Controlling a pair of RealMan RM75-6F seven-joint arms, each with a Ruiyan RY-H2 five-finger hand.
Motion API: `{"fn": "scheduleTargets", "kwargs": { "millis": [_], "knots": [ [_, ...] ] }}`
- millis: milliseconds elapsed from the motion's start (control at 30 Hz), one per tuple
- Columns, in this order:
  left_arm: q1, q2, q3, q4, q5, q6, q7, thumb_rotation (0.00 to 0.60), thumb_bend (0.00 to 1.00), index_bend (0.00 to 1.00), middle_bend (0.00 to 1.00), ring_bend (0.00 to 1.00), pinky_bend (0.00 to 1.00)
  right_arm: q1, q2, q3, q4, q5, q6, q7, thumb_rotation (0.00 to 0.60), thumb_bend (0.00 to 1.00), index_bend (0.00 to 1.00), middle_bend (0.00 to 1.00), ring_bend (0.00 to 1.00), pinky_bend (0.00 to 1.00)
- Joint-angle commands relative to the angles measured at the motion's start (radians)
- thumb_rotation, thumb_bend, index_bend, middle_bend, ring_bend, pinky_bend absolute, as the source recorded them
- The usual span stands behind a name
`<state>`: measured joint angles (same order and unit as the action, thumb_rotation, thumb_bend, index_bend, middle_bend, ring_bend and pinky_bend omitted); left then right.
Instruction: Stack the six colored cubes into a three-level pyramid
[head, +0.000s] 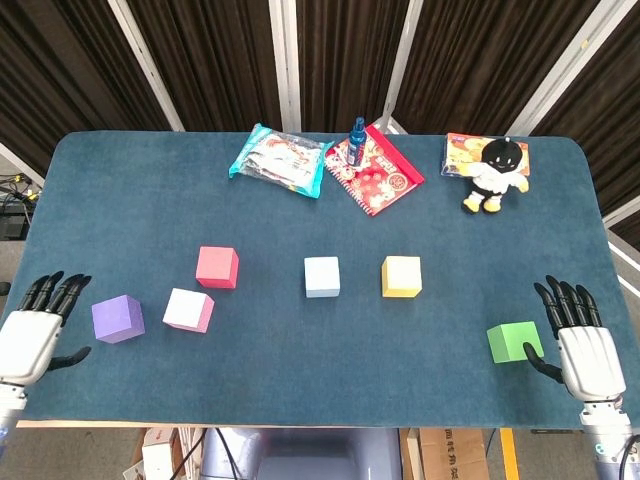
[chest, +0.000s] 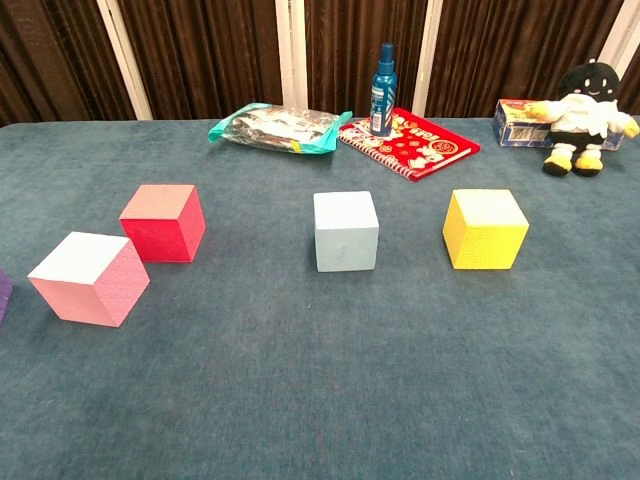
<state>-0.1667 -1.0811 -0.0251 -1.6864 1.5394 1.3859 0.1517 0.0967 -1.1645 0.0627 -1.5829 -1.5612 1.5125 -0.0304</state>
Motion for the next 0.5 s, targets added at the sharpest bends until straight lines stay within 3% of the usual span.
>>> {"fn": "scheduleTargets", "kwargs": {
  "millis": [33,233,500],
  "knots": [
    [-0.059,0.036,-0.022,-0.085,-0.034,-0.09,0.052,0.6,0.06,0.0,0.12,0.0,0.09,0.002,-0.001,0.001,-0.002,0.001,-0.003,-0.001,0.6,0.33,0.0,0.0,0.0,0.0],
    [-0.152,0.051,-0.058,-0.182,-0.11,-0.22,0.161,0.6,0.08,0.0,0.19,0.02,0.09,0.005,-0.002,0.002,-0.004,0.005,-0.009,0.002,0.6,0.33,0.0,0.0,0.0,0.0],
    [-0.243,0.002,-0.086,-0.235,-0.252,-0.325,0.309,0.6,0.09,0.0,0.2,0.03,0.09,0.007,0.004,0.003,-0.007,0.015,-0.018,0.02,0.6,0.33,0.0,0.0,0.0,0.0]
  ]
}}
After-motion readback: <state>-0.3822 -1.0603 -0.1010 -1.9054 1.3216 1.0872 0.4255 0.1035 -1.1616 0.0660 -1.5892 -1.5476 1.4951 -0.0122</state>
